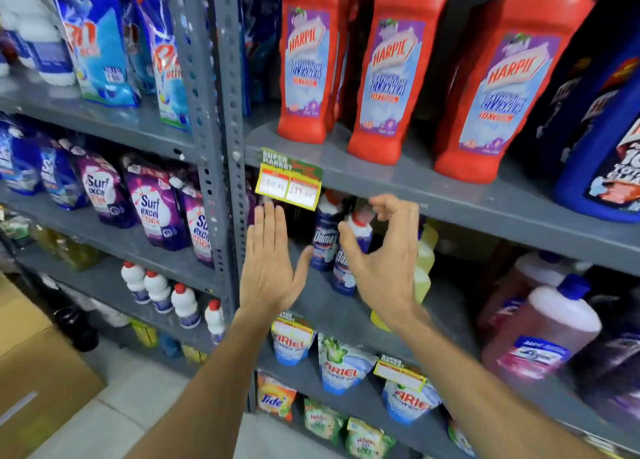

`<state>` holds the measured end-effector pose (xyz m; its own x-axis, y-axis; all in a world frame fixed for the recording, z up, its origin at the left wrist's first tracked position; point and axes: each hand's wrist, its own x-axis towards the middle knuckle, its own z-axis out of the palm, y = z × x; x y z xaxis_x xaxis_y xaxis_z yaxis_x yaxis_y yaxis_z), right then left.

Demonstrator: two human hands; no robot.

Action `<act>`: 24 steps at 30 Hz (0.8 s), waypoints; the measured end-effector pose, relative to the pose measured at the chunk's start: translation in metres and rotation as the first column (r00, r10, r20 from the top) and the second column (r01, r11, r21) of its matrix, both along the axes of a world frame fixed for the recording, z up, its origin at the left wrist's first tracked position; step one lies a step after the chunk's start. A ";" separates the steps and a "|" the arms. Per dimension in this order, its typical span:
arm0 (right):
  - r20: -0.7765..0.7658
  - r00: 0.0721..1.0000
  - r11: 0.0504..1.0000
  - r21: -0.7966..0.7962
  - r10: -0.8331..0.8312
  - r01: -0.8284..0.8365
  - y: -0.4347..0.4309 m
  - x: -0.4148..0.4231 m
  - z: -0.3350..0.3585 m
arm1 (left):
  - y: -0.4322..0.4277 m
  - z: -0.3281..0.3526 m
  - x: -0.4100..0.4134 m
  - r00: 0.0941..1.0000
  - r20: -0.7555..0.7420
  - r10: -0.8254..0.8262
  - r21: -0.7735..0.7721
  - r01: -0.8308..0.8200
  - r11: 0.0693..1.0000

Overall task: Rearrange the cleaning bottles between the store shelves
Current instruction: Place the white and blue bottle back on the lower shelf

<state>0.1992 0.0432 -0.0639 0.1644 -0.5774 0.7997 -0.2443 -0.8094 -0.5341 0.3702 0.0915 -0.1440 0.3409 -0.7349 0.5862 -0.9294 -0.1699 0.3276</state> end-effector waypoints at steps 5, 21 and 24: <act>-0.117 0.993 0.935 0.353 0.018 0.025 -0.014 0.011 -0.081 | 0.006 -0.094 0.016 0.999 -0.009 -0.040 0.320 0.041 0.946; -0.224 0.943 0.573 0.751 -0.245 0.328 -0.104 0.060 -0.185 | -0.013 -0.193 0.047 0.999 0.051 -0.001 0.502 -0.025 0.864; -0.290 0.932 0.636 0.683 -0.215 0.359 -0.110 0.057 -0.189 | -0.013 -0.193 0.046 0.999 0.037 -0.006 0.495 -0.013 0.869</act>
<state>0.2562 -0.0671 -0.2532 -0.0237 -0.9952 0.0946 -0.5389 -0.0670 -0.8397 0.4165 0.0780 -0.3370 0.3300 -0.9308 0.1575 -0.9379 -0.3043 0.1663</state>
